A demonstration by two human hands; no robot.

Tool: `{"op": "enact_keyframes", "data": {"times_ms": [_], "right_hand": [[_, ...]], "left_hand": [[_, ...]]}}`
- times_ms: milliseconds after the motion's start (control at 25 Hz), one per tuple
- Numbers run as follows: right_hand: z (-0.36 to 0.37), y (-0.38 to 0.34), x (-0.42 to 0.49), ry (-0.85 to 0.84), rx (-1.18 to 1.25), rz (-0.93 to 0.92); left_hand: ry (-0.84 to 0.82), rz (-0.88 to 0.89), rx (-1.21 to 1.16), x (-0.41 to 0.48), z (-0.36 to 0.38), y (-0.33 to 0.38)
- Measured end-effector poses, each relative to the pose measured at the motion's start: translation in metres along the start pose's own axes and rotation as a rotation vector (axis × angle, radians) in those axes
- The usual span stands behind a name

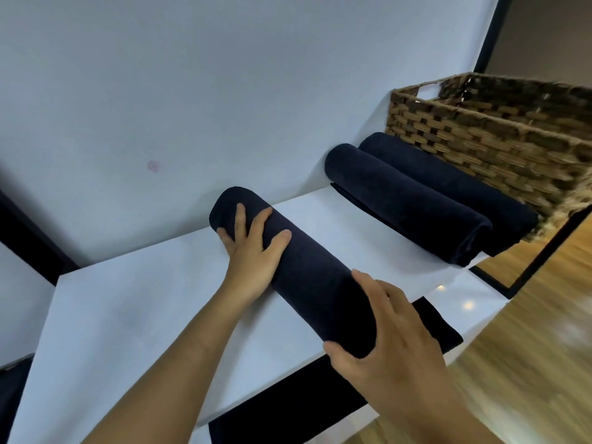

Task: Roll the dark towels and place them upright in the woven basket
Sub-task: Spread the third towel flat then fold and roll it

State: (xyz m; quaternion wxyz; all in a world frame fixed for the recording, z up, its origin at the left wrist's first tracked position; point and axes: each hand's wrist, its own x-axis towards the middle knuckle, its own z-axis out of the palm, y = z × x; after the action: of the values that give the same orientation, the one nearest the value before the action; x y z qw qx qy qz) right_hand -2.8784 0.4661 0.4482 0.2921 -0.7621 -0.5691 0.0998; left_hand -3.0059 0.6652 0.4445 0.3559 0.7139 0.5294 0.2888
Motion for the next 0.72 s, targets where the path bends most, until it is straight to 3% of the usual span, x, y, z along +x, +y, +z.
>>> {"op": "enact_keyframes", "data": {"times_ms": [160, 280, 400, 560, 720], "right_hand": [[0.005, 0.036, 0.000, 0.072, 0.477, 0.063], [0.007, 0.051, -0.001, 0.172, 0.480, 0.038], [-0.006, 0.073, -0.006, 0.219, 0.474, 0.069], [-0.021, 0.098, -0.011, 0.274, 0.593, 0.183], [-0.027, 0.112, -0.015, 0.249, 0.833, 0.257]], "left_hand": [[0.017, 0.011, -0.102, 0.011, 0.026, 0.025], [-0.028, 0.047, -0.099, 0.017, 0.045, 0.035], [0.019, 0.077, 0.109, 0.042, 0.042, 0.039], [-0.073, -0.279, -0.161, 0.082, 0.022, 0.045], [-0.324, -0.348, -0.198, 0.100, 0.011, 0.045]]}}
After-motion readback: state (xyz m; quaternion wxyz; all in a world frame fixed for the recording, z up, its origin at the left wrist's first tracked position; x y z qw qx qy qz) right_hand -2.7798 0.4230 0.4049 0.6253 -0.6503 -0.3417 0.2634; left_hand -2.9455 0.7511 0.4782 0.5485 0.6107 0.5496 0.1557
